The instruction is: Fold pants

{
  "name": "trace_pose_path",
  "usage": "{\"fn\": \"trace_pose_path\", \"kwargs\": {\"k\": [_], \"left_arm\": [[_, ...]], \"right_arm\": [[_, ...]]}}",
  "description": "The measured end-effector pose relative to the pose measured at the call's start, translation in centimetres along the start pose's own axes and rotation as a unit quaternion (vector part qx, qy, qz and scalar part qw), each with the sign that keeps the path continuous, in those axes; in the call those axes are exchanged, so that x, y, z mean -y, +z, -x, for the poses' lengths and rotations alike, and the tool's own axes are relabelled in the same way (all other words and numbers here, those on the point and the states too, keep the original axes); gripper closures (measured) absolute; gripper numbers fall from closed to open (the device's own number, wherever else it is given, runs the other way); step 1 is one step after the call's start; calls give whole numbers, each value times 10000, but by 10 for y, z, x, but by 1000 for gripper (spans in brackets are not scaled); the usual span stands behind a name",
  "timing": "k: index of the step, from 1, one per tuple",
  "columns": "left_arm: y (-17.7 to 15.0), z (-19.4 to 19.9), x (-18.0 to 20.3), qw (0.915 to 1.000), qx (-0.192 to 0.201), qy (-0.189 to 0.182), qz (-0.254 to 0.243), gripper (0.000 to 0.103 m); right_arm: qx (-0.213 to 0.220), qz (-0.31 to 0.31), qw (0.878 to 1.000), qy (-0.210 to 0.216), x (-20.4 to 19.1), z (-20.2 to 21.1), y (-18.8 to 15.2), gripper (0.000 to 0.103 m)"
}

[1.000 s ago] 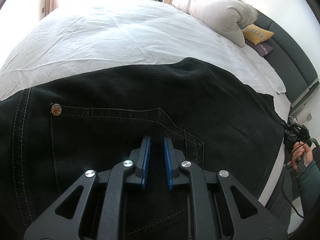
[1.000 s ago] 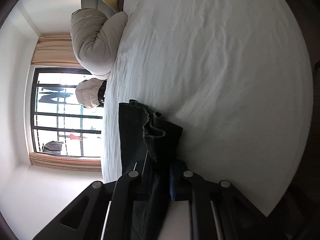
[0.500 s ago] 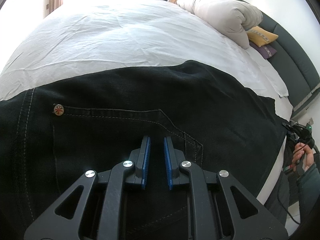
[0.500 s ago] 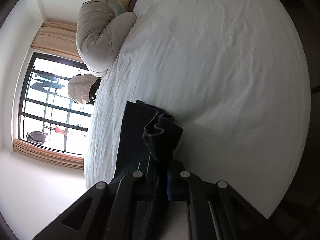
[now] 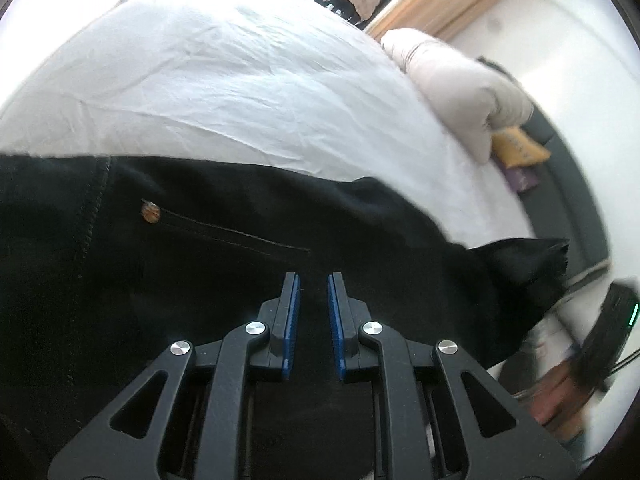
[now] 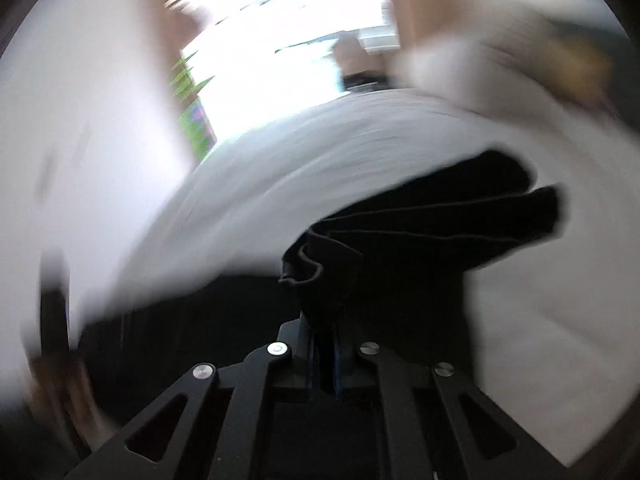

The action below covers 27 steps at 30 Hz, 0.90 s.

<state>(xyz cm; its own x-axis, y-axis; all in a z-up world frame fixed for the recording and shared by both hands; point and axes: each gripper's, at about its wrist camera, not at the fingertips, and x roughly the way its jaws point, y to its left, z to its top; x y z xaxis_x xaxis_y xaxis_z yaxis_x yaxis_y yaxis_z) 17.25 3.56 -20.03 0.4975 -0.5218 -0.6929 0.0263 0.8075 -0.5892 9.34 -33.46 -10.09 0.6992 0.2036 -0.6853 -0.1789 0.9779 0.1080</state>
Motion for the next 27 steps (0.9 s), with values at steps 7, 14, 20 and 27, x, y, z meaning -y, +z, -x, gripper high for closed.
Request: {"fn": "trace_pose_path", "kwargs": {"k": [7,14,20,27], "left_arm": [[-2,-7,8,9941,-328,-812,636,24],[-5,-48,41,9801,-1081,-1381,927,23],[-4,-82,48,9726,-1529,-1368,1089,24],[-3,-95,37,9750,-1557,-1171,1069,90]], "right_arm": [[-658,795,9943,267,-78,-49,-36,96],[-389,883,9950,250,-83,-34,-40,95],[-331,1292,9908,222,-100,-30,-53,95],[-391,1341,9897,315,-105,-31,-56,95]]}}
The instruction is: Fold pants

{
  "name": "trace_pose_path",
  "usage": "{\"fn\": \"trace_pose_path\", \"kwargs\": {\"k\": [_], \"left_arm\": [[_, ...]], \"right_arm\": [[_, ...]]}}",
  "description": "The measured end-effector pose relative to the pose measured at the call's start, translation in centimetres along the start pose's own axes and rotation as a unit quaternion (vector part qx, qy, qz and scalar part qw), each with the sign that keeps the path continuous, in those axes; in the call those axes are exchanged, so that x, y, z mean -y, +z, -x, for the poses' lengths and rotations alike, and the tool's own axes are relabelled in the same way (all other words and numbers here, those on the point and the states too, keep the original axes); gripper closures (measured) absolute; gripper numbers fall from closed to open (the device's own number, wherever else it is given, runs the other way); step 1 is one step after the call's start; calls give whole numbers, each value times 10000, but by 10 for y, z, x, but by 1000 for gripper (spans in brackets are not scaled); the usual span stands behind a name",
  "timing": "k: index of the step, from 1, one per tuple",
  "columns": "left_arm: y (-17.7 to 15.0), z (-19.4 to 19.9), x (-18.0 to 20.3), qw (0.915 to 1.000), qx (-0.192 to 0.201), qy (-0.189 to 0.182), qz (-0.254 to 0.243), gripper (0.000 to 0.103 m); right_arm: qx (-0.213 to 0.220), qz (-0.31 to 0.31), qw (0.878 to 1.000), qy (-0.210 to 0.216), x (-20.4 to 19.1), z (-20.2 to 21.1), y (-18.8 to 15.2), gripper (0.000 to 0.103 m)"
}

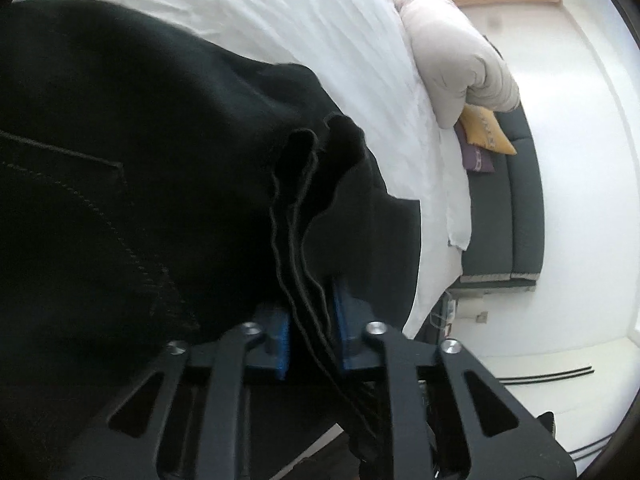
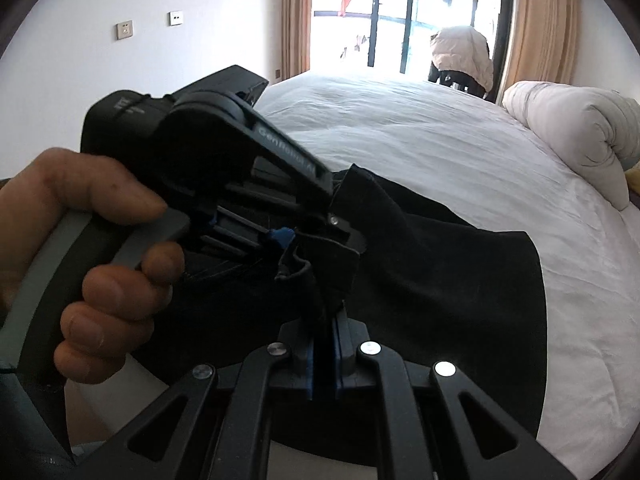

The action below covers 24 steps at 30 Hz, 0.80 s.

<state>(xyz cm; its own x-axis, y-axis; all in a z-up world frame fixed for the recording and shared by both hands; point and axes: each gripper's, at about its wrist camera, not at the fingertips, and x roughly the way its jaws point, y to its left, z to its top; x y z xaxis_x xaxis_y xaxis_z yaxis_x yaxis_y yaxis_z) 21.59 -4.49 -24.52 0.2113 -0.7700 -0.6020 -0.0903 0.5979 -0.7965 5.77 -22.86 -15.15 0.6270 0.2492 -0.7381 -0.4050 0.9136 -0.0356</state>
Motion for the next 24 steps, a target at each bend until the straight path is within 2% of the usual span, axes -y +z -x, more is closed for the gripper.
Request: {"fn": "trace_pose_path", "kwargs": {"k": [8,12,15,16,19,21,24], "left_arm": [[-15,17,-5,9990,225,286,-271,92],[-19,12,-12,9980,256,422,-386,92],[-17,10,-16,9985,219,369,-342,92],[-16,10,-15,9984,189,371,-372,92],[-14,19,-11,9971,191,514,-527,92],[-13,24,-6,9957,275,649,-596,91],[-14,39,4,9908,395,1007,-807,91]], "right_arm": [[-99,393,9991,126,-20,5,-10,95],[-215,487,9985,149,-24,-3,-13,94],[-365,489,9979,209,-27,-15,-13,84],[-488,459,9974,261,-28,-20,-15,72],[-493,192,9965,641,-32,-12,-17,50],[-406,-25,9950,915,-28,-3,-15,41],[-289,-472,9882,1426,-12,15,-10,40]]}}
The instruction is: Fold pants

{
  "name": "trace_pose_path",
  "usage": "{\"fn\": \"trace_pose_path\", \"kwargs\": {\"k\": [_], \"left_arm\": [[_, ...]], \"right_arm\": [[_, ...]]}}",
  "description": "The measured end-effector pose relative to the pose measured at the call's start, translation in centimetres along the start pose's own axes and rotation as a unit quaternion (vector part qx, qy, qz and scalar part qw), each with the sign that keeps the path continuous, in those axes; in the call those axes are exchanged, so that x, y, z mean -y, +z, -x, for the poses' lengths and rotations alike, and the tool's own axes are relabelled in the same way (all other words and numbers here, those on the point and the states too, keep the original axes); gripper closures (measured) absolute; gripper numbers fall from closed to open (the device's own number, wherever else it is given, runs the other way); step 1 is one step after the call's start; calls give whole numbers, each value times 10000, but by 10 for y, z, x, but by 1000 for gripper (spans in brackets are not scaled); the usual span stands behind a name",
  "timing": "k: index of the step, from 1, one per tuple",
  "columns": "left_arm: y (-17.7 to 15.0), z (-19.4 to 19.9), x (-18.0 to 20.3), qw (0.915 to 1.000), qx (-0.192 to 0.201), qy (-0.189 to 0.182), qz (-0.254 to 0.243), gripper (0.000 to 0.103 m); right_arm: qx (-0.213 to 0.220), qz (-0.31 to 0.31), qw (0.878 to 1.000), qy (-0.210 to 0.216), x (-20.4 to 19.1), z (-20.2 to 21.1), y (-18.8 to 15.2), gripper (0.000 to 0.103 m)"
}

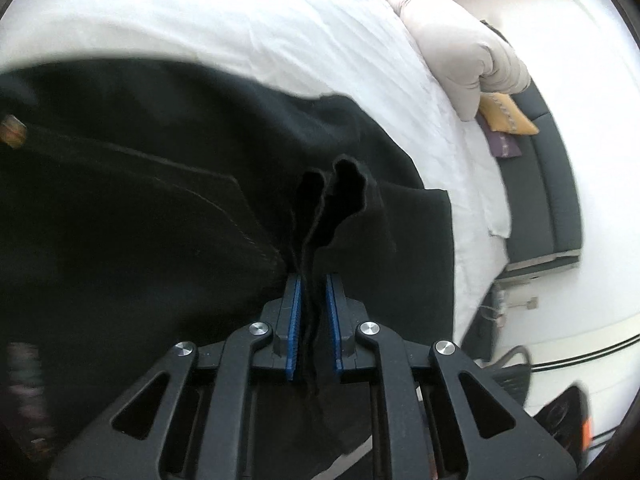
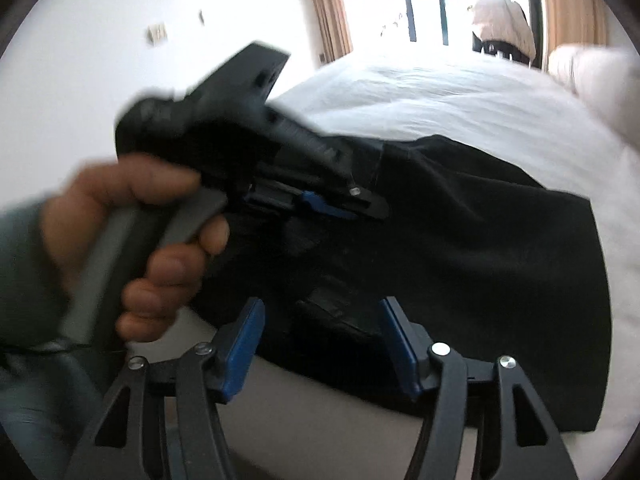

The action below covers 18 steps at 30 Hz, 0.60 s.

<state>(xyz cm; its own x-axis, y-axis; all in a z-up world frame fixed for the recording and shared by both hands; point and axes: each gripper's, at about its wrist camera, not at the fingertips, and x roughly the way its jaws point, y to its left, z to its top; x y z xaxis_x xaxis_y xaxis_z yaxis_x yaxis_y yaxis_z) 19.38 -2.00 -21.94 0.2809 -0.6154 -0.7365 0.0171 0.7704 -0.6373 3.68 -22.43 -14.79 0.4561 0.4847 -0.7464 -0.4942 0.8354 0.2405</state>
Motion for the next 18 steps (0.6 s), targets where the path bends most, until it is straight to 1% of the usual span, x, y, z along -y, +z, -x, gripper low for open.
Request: {"fn": "trace_pose_path", "kwargs": {"k": [1,3,4,5,6,8,9,10,11,12,13,14,15,16,17,18], "left_arm": [[0,7,1,9998,53,148,-101,91],[0,25,1,9980,212,558,-224,91],[0,33,1,9969,337,664,-234,91],[1,42,6,9964,519,613,-271,91],[2,45,13,9963,600,515,-347,91],[2,42,36,9958,614,162,-662,91],[0,34,49,9948,541,-59,-859,91],[-4,23,60,9933,443,-239,-1040,91],[-8,9,72,9912,321,-386,-1222,91],[-13,-8,80,9893,191,-434,-1379,91],[-18,-24,85,9888,61,-364,-1447,91],[-22,-39,84,9890,-119,-237,-1458,91],[-29,-53,78,9888,-329,-94,-1453,91],[-35,-67,76,9886,-411,-46,-1448,91],[-37,-69,69,9891,-310,-219,-1426,91],[-38,-67,61,9897,-264,-412,-1344,91]], "right_arm": [[101,-201,9995,217,8,13,3,40],[349,-473,9976,379,25,34,7,40],[539,-731,9950,417,41,48,13,39],[658,-970,9923,403,57,56,16,38],[810,-1343,9869,377,81,63,21,38],[1061,-1932,9745,417,116,69,28,38],[1130,-2221,9670,536,142,67,31,38],[1129,-2586,9567,717,167,59,36,38],[1120,-2841,9487,817,184,51,39,38],[1101,-3039,9415,955,198,41,42,38],[1085,-3308,9296,1207,215,27,46,38],[1078,-3494,9217,1298,227,16,47,38],[1006,-3751,9122,1306,243,1,48,38],[853,-3939,9064,1261,255,-14,46,38],[644,-4119,9016,1155,266,-29,44,40],[519,-4233,8977,1103,274,-40,42,54]]}}
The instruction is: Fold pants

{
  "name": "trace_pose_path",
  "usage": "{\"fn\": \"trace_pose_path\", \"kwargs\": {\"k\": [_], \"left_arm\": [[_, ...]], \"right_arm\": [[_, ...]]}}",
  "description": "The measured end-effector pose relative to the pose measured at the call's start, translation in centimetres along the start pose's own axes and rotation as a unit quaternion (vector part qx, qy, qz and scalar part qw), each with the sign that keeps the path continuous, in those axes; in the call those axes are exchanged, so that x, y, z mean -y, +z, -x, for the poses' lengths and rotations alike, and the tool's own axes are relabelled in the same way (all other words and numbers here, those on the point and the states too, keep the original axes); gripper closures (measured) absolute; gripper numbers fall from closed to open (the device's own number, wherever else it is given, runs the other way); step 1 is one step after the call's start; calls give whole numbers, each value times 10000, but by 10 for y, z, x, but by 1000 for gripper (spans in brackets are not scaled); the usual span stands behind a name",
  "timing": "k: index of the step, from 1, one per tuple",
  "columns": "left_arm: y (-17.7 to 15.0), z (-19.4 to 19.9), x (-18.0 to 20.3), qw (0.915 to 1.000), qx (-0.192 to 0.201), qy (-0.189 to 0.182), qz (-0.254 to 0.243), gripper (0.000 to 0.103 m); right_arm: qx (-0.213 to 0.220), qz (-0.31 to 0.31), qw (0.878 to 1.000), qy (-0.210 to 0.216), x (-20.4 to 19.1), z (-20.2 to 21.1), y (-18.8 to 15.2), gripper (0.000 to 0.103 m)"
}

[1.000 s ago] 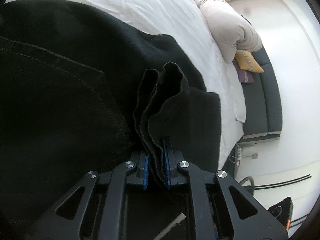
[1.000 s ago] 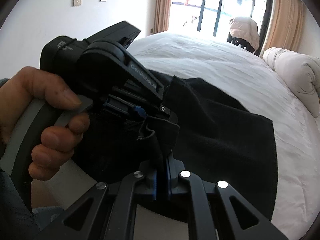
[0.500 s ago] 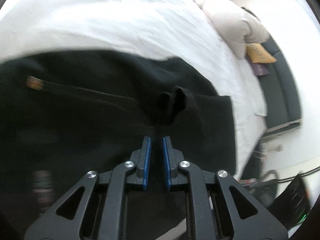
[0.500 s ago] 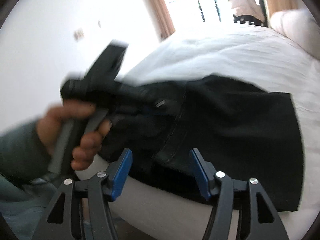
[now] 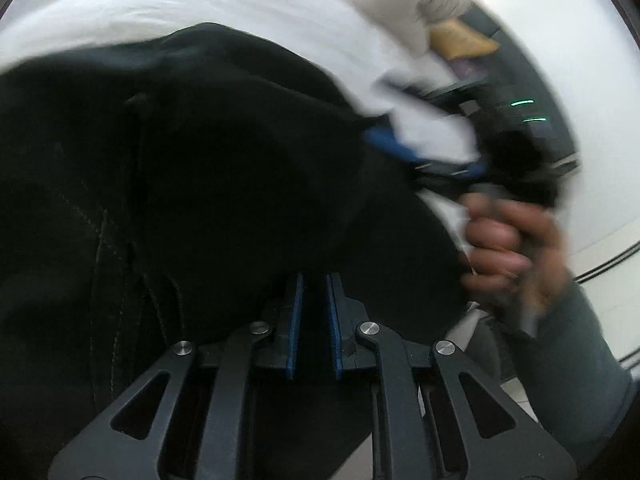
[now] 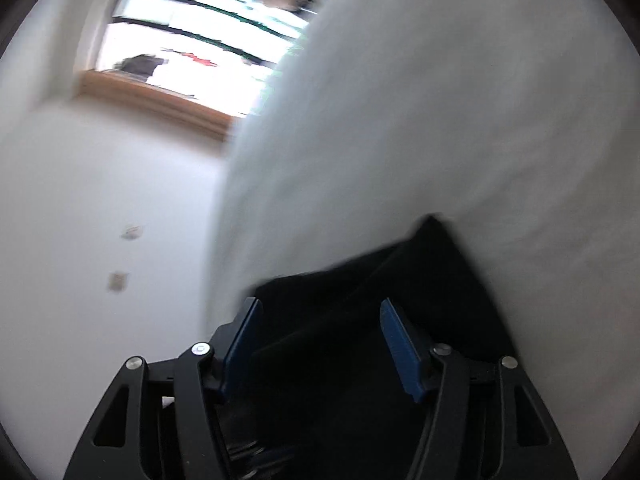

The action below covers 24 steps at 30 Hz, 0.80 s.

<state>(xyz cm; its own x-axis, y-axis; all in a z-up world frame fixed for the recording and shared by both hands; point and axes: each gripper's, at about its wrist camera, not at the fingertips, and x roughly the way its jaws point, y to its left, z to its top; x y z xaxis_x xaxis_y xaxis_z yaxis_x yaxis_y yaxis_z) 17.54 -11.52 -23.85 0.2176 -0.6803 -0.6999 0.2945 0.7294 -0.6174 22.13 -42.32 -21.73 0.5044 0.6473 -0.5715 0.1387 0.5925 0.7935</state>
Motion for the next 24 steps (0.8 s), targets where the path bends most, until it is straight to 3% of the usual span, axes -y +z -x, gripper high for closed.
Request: {"fn": "trace_pose_path", "kwargs": {"k": [1,3,6,8,9,10,11,12,13,14,17,19,22,23,24], "left_arm": [[-1,2,-5,9998,3,-121,128,91],[-1,8,-6,9997,12,-131,220,91],[-6,18,0,9998,132,29,123,91],[-8,22,3,9997,213,59,48,91],[-9,16,6,9997,211,135,55,91],[-10,18,1,9996,183,169,96,91],[-11,15,-5,9996,191,97,205,91],[-9,9,-10,9991,235,-26,349,91],[-9,10,-13,9987,251,-104,428,91],[-9,10,-13,9984,242,-161,476,91],[-6,19,-8,9987,281,32,425,91],[2,22,-8,9984,394,83,401,91],[1,24,-9,9986,341,224,343,91],[-4,25,-12,9987,304,199,360,91],[-7,25,-14,9987,322,163,367,91]], "right_arm": [[18,-13,10000,-44,4,-3,4,62],[115,46,9999,-103,1,5,9,61],[260,94,9996,-47,-11,33,4,45],[271,197,9989,331,-18,54,-19,37],[262,153,9980,563,-16,63,-37,28],[188,75,9977,653,-10,66,-54,19],[41,18,9985,539,-3,63,-66,18],[-114,-33,9997,220,9,59,-78,27],[43,-10,9999,134,23,63,-92,45],[245,6,9995,188,29,69,-96,48],[368,-688,9961,401,39,93,-101,40],[382,-461,9966,574,24,101,-102,34],[29,-166,9968,783,12,87,-106,22],[-233,-180,9968,737,18,77,-108,21],[-395,-106,9978,522,23,65,-111,33]]}}
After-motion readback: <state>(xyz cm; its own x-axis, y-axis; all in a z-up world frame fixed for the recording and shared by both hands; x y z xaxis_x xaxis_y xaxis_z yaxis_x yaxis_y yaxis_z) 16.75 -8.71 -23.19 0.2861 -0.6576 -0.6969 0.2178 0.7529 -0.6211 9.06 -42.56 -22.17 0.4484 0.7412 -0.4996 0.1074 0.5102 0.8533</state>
